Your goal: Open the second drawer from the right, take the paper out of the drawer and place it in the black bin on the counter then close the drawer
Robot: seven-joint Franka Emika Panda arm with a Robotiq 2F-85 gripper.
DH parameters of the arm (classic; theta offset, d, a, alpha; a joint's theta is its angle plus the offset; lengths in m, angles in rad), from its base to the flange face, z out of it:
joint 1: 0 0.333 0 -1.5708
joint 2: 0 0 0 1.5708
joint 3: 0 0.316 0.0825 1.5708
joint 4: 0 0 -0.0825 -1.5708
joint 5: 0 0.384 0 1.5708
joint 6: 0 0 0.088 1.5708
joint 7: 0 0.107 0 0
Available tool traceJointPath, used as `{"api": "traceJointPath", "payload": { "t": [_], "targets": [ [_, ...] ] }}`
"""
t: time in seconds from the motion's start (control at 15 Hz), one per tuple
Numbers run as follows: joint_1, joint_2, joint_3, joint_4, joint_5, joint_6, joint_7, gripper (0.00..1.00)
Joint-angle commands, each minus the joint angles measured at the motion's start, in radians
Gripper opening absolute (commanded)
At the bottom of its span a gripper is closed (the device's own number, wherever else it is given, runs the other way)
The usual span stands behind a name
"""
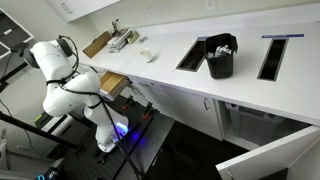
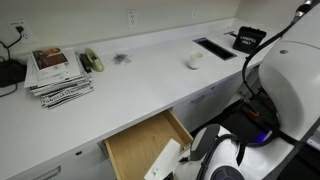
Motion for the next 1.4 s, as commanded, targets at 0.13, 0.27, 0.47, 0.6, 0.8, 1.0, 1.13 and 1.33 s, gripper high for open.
{"api": "traceJointPath", "payload": {
  "t": [0.13, 0.27, 0.47, 0.6, 0.8, 1.0, 1.13, 1.33],
  "targets": [
    [0.047, 0.020, -0.074, 0.061, -0.161, -0.028, 0.016, 0.00],
    [0.034, 0.016, -0.086, 0.051, -0.202, -0.026, 0.032, 0.00],
    [0.013, 0.013, -0.103, 0.044, -0.256, -0.021, 0.058, 0.00],
    [-0.005, 0.008, -0.111, 0.041, -0.287, -0.019, 0.067, 0.00],
    [-0.036, 0.007, -0.113, 0.044, -0.325, -0.022, 0.070, 0.00],
    [-0.070, 0.013, -0.107, 0.050, -0.345, -0.025, 0.062, 0.00],
    [-0.088, 0.016, -0.105, 0.052, -0.355, -0.026, 0.058, 0.00],
    [-0.111, 0.017, -0.102, 0.051, -0.368, -0.028, 0.055, 0.00]
  ]
}}
